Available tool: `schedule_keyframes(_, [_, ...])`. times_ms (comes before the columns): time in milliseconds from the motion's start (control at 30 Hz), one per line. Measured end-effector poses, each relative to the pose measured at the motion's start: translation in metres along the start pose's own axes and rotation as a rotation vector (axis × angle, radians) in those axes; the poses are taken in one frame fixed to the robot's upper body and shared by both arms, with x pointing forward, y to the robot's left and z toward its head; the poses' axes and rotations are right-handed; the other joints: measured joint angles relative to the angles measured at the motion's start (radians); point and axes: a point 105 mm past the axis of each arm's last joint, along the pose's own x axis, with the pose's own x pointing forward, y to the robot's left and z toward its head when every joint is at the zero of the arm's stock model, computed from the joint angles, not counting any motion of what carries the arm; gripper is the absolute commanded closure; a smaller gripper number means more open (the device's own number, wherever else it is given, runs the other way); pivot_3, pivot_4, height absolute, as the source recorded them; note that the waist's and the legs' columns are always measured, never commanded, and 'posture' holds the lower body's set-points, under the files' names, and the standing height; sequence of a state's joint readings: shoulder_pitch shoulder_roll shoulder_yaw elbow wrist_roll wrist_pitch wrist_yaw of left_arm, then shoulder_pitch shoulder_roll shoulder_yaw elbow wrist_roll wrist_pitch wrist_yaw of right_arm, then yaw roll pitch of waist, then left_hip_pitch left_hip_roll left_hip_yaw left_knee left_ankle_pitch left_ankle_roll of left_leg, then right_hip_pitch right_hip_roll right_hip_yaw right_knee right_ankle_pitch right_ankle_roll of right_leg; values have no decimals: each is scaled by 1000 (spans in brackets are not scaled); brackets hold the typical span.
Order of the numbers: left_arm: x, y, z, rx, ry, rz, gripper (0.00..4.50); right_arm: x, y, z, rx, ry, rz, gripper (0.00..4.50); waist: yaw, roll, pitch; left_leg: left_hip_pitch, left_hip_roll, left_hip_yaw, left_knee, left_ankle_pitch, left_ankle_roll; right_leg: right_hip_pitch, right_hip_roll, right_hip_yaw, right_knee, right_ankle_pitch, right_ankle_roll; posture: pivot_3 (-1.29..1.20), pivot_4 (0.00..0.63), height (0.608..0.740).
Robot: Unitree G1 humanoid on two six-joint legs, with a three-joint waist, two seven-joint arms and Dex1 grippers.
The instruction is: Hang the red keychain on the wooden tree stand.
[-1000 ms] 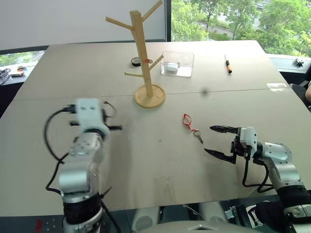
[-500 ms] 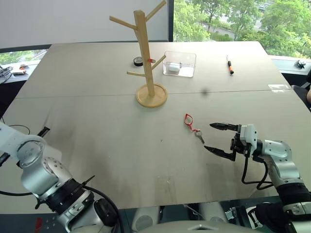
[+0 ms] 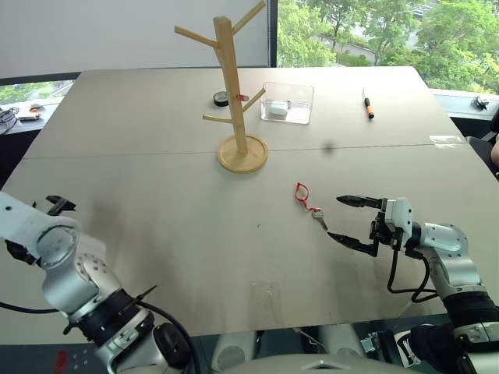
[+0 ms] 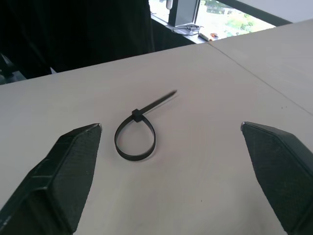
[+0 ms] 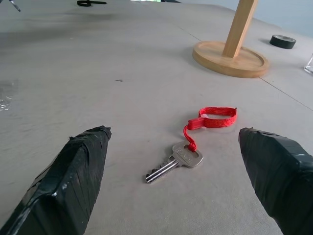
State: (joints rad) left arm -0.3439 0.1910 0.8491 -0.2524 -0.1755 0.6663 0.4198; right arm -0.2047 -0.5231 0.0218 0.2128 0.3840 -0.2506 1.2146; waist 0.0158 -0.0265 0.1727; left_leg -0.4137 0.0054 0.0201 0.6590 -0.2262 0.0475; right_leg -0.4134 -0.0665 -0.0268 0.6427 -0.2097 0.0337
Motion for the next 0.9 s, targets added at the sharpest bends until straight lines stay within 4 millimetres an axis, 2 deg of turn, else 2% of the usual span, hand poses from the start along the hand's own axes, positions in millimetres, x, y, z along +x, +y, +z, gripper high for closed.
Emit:
schedule_keyframes(67, [-5, -15, -6, 12, 6, -111, 16, 2, -6, 2, 36, 16, -46, 0, 1, 0, 0, -1, 0, 0, 0, 0, 0, 0, -4, 0, 0, 0, 0, 0, 150, 740])
schedule_keyframes(167, [-26, -55, -11, 31, 5, -381, 16, 9, -19, 17, 52, 59, -126, 0, 1, 0, 0, -1, 0, 0, 0, 0, 0, 0, -5, 0, 0, 0, -1, 0, 150, 740])
schedule_keyframes(200, [-38, -69, -12, 52, -8, -504, 16, 13, -25, 24, 63, 79, -169, 0, 0, 0, 0, -1, 0, 0, 0, 0, 0, -1, -6, 1, 0, -1, -3, 0, 150, 740])
schedule_keyframes(267, [-86, -99, -18, 116, -41, -846, 16, 24, -34, 45, 87, 122, -268, 0, -4, 0, 0, -1, 1, 1, -2, 0, -1, -2, -7, 5, 0, -2, -5, 0, 150, 740])
schedule_keyframes(333, [-129, -110, -33, 157, -21, -1108, 16, 36, -36, 64, 132, 143, -341, 0, -7, 1, 0, -1, 1, 2, -5, -2, -3, -4, -7, 7, -1, -3, -5, 0, 150, 740])
schedule_keyframes(400, [-141, -106, -39, 180, -10, -1183, 16, 40, -34, 67, 163, 170, -366, 0, -3, 1, 0, -1, 1, 2, -6, -1, -2, -5, -6, 6, -1, -3, -6, 0, 150, 740])
schedule_keyframes(533, [-175, -77, -61, 296, 28, -1438, 16, 60, -25, 68, 336, 307, -451, 0, -14, 2, 0, -3, 3, 4, -7, -1, -1, -9, -6, 7, 0, -3, -9, 0, 150, 740])
schedule_keyframes(600, [-187, -71, -62, 322, -2, -1531, 16, 73, -19, 73, 392, 335, -441, 0, -9, 2, 0, -3, 3, 3, -7, -1, -2, -9, -7, 6, -1, -3, -9, 0, 150, 740])
schedule_keyframes(733, [-196, -59, -65, 378, -63, -1614, 16, 82, -13, 78, 438, 380, -449, 0, -2, 3, 0, -4, 2, 3, -7, -2, -3, -9, -7, 5, -3, -3, -9, 0, 150, 740])
schedule_keyframes(900, [-199, -40, -82, 414, -35, -1636, 16, 84, -6, 64, 510, 470, -476, 0, -10, 4, 0, -6, 2, 3, -7, -1, 0, -10, -6, 4, -3, -3, -9, 0, 150, 740])
